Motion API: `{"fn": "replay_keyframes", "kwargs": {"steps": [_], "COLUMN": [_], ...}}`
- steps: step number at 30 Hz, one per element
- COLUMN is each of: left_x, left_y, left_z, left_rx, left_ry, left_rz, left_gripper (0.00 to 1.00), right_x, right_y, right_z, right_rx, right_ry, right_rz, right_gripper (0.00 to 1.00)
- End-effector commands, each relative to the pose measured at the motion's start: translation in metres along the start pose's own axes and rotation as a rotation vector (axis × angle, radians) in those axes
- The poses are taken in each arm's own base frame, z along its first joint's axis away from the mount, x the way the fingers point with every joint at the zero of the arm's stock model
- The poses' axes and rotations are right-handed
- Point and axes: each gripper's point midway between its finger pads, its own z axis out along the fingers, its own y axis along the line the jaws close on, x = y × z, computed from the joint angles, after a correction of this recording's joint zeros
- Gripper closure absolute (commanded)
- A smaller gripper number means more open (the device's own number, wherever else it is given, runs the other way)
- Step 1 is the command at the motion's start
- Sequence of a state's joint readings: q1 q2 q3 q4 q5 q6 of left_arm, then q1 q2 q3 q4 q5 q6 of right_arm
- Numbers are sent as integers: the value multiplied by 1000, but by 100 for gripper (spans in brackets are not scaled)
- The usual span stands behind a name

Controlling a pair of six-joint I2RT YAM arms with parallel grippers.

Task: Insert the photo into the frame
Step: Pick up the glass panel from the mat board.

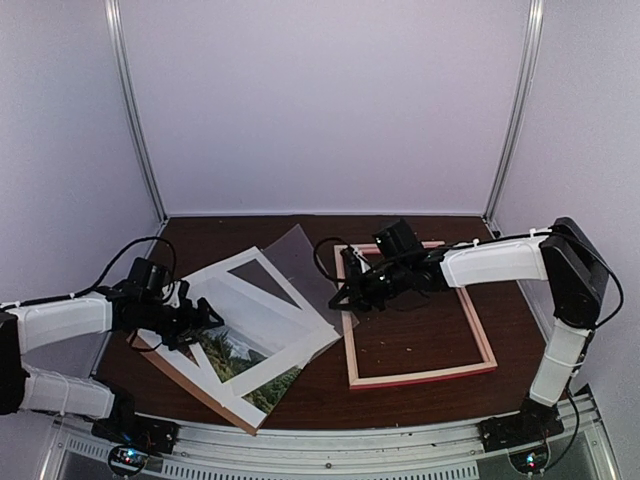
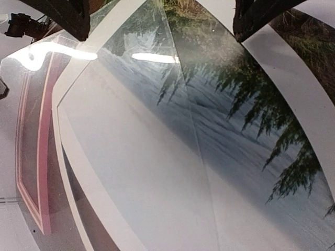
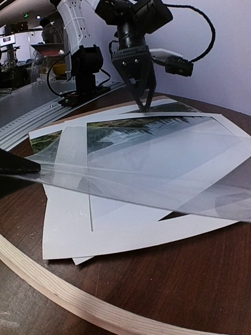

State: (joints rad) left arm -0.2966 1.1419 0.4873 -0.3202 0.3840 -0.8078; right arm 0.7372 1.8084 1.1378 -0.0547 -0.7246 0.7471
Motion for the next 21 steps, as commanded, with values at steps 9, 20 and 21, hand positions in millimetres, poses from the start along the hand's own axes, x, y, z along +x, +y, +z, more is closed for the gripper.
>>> {"fn": "replay_keyframes", "kwargs": {"steps": [9, 20, 21], "left_x": [-39, -47, -48], "left_y": [-47, -65, -67], "left_z": [16, 47, 48], "left_rx": [112, 95, 93], "left_ry": [-22, 26, 25], "left_rz": [96, 106, 112], "left_gripper": [7, 6, 6], "right_x": [6, 23, 24], "right_y": [-48, -81, -84], "right_z": [-19, -46, -50], "right_rx": [208, 385, 405], "right_ry": [-55, -104, -110], "right_rz": [34, 58, 55], "right_gripper": [100, 100, 100]}}
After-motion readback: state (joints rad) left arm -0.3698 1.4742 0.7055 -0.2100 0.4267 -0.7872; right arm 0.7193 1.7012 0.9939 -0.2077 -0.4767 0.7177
